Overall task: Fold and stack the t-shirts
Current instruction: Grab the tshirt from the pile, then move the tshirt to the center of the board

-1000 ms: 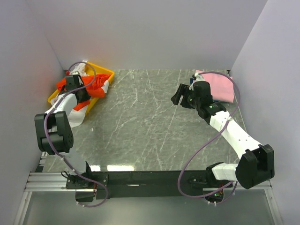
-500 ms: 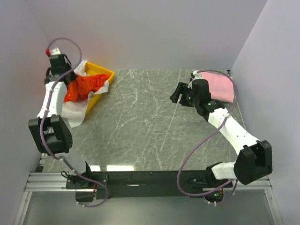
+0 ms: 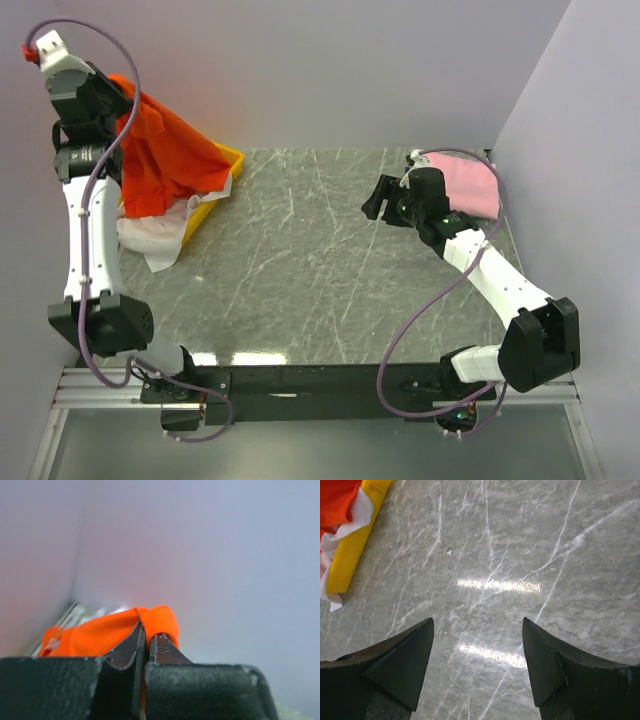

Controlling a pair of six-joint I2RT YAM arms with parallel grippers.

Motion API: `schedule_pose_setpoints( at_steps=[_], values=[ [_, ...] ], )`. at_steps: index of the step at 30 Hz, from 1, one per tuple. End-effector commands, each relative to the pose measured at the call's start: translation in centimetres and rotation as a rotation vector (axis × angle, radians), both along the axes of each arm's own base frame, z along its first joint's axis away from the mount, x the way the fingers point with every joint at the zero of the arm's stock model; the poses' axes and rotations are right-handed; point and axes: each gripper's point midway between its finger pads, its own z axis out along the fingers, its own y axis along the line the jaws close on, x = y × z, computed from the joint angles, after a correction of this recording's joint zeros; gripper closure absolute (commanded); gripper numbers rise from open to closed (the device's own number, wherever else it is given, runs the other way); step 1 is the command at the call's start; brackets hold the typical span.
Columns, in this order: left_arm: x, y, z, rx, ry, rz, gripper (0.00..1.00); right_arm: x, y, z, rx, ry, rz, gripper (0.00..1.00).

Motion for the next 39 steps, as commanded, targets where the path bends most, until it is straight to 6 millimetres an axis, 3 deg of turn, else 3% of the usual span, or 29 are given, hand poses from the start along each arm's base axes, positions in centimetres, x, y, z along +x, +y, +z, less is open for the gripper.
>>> schedule_pose_setpoints(
  at_steps=[1, 5, 7, 11, 14, 19, 21, 22, 25, 26, 27, 28, 30, 31, 32, 34, 35, 37, 39],
  values=[
    [-4.9, -3.7, 12.1, 0.019, -0.385, -0.147, 1.00, 1.1, 0.1, 3.0, 0.016, -0.087, 0.004, 0.23],
    [-7.3, -8.7, 17.3, 0.022, -0.505, -0.403, 1.00, 1.2, 0.3, 3.1, 0.017, -0.088, 0.009, 0.22],
    [-7.9, -10.5, 18.7, 0.017, -0.533, -0.495, 1.00, 1.3, 0.3, 3.1, 0.018, -0.083, 0.007, 0.23],
    [-11.0, -14.8, 23.6, -0.012, -0.687, -0.726, 1.00, 1.3, 0.2, 3.3, 0.020, -0.090, 0.004, 0.23],
    [-13.0, -18.1, 25.6, -0.049, -0.754, -0.879, 1.00, 1.1, -0.1, 3.4, 0.015, -0.095, -0.012, 0.23],
    [-15.3, -22.8, 26.3, -0.132, -0.811, -1.116, 1.00, 0.7, -0.7, 3.2, 0.006, -0.096, -0.033, 0.22],
    [-13.9, -23.3, 24.7, -0.204, -0.758, -1.165, 1.00, 0.5, -1.1, 3.3, -0.001, -0.100, -0.052, 0.23],
    [-13.1, -24.5, 23.2, -0.257, -0.709, -1.226, 1.00, 0.4, -1.3, 3.2, -0.004, -0.096, -0.059, 0.22],
    [-11.9, -25.7, 19.8, -0.311, -0.626, -1.322, 1.00, 0.0, -1.9, 3.0, -0.016, -0.100, -0.082, 0.22],
    [-10.6, -26.3, 16.1, -0.373, -0.514, -1.363, 1.00, -0.3, -2.2, 2.7, -0.021, -0.092, -0.087, 0.22],
    [-10.1, -26.5, 14.1, -0.390, -0.464, -1.372, 0.97, -0.5, -2.4, 2.4, -0.032, -0.088, -0.093, 0.23],
    [-7.6, -26.7, 8.3, -0.442, -0.308, -1.331, 0.77, -0.8, -2.5, 2.0, -0.038, -0.071, -0.093, 0.23],
    [-6.6, -26.1, 3.2, -0.433, -0.175, -1.212, 0.63, -1.4, -2.7, 1.0, -0.047, -0.046, -0.093, 0.23],
    [-5.7, -25.0, -2.1, -0.341, -0.076, -1.099, 0.44, -1.6, -2.8, 0.6, -0.050, -0.034, -0.093, 0.22],
    [-3.9, -22.1, -8.4, -0.396, 0.125, -0.828, 0.38, -2.0, -2.9, -0.4, -0.056, -0.013, -0.094, 0.22],
    [-4.7, -18.6, -17.5, -0.332, 0.363, -0.597, 0.29, -2.5, -2.8, -1.4, -0.057, 0.017, -0.086, 0.23],
    [-5.7, -16.0, -20.9, -0.292, 0.470, -0.450, 0.24, -2.8, -2.8, -2.4, -0.061, 0.043, -0.079, 0.22],
    [-7.9, -14.8, -25.7, -0.236, 0.588, -0.397, 0.20, -3.3, -2.5, -3.4, -0.052, 0.075, -0.065, 0.23],
    [-9.5, -14.5, -27.9, -0.241, 0.652, -0.378, 0.19, -4.1, -1.6, -5.0, -0.029, 0.128, -0.026, 0.23]
  ],
)
